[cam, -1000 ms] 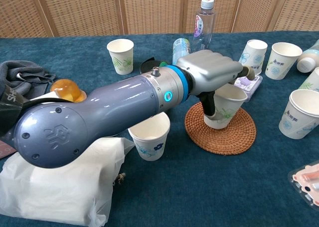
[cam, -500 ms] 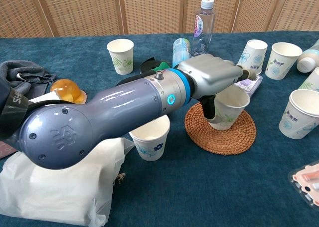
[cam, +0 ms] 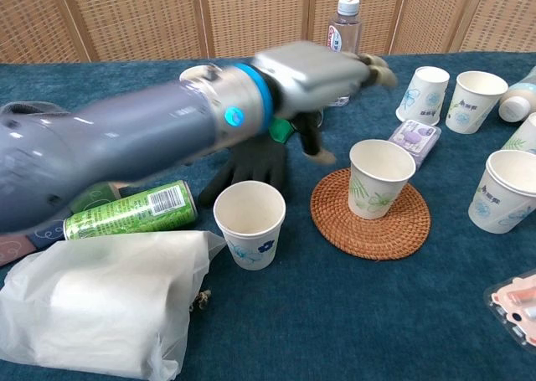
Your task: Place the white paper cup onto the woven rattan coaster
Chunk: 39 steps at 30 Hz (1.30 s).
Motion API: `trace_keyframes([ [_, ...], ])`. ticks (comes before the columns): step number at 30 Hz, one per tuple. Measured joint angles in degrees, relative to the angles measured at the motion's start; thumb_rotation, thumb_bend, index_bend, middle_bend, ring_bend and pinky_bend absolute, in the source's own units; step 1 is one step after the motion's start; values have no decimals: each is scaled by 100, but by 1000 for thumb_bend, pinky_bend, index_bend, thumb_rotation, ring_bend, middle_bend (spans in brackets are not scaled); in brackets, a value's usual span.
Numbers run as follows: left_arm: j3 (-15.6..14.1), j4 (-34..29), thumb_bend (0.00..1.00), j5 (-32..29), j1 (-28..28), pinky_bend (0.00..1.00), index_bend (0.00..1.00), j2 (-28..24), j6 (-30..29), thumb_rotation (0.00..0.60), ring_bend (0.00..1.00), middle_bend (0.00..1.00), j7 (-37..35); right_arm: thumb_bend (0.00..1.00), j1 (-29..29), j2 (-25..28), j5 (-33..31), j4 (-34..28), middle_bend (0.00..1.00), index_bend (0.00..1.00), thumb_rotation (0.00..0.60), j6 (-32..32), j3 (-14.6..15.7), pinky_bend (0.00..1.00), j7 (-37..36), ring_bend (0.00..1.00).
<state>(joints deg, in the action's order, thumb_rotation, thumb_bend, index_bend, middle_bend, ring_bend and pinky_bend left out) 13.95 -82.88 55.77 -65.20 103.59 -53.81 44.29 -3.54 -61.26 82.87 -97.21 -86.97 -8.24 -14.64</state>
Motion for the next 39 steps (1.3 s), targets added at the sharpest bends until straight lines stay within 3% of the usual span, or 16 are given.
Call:
trace_keyframes([
  [14, -482, -1399, 282, 648, 1224, 160, 0, -2113, -1021, 600, 0, 0, -586, 149, -20, -75, 37, -14, 0, 0, 600, 19, 43, 172, 243, 0],
  [21, -1125, -2015, 283, 1254, 2394, 150, 0, -3256, -2016, 600, 0, 0, -1082, 149, -31, -119, 8, -9, 0, 0, 600, 29, 46, 172, 402, 0],
  [33, -2107, -2013, 284, 1928, 4651, 122, 0, -3919, -3722, 600, 0, 0, -2609, 148, -55, -159, -94, -49, 0, 0, 600, 58, 11, 172, 635, 0],
  [39, -2250, -1813, 284, 2102, 5482, 97, 0, -3983, -4338, 600, 0, 0, -3418, 148, -112, -245, -181, -34, 0, 0, 600, 123, -32, 172, 749, 0],
])
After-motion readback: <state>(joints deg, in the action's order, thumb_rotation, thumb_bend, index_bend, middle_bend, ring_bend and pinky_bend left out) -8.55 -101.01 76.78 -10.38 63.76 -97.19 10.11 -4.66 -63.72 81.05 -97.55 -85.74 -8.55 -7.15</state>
